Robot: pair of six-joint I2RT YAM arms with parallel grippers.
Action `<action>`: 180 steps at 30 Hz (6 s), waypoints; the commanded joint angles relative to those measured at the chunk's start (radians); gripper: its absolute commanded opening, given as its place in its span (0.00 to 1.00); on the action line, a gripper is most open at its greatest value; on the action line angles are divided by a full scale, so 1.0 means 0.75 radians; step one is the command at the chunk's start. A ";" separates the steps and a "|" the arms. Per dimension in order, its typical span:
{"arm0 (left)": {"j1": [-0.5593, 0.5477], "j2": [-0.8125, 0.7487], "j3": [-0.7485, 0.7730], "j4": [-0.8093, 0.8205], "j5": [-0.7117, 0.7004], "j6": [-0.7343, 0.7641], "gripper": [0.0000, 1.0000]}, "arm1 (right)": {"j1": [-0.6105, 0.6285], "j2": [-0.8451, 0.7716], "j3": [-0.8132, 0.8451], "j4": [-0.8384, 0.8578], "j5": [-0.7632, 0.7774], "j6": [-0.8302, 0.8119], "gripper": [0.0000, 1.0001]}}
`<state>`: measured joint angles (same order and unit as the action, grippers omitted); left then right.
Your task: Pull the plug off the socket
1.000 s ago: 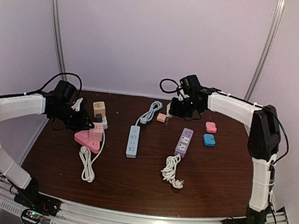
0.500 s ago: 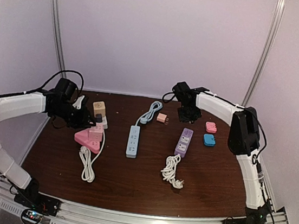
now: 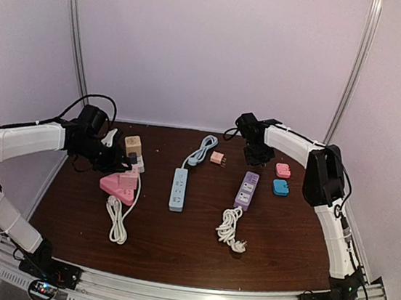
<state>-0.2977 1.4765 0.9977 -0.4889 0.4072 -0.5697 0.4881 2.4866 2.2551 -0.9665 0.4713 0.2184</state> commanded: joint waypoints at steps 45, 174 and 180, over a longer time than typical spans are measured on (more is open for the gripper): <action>0.374 -0.148 -0.332 0.222 -0.155 -0.100 0.57 | 0.343 -0.223 -0.036 0.422 -0.831 0.268 0.91; 0.221 -0.465 -0.383 0.259 -0.567 -0.327 0.00 | 0.478 -0.303 -0.287 1.113 -1.492 0.795 0.04; 0.221 -0.470 -0.355 0.218 -0.601 -0.309 0.00 | 0.474 -0.312 -0.287 1.118 -1.515 0.794 0.04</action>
<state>-0.2737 1.1381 0.7147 -0.2150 0.2901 -0.8093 0.9024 2.3772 2.0541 -0.0891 -0.5911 0.8680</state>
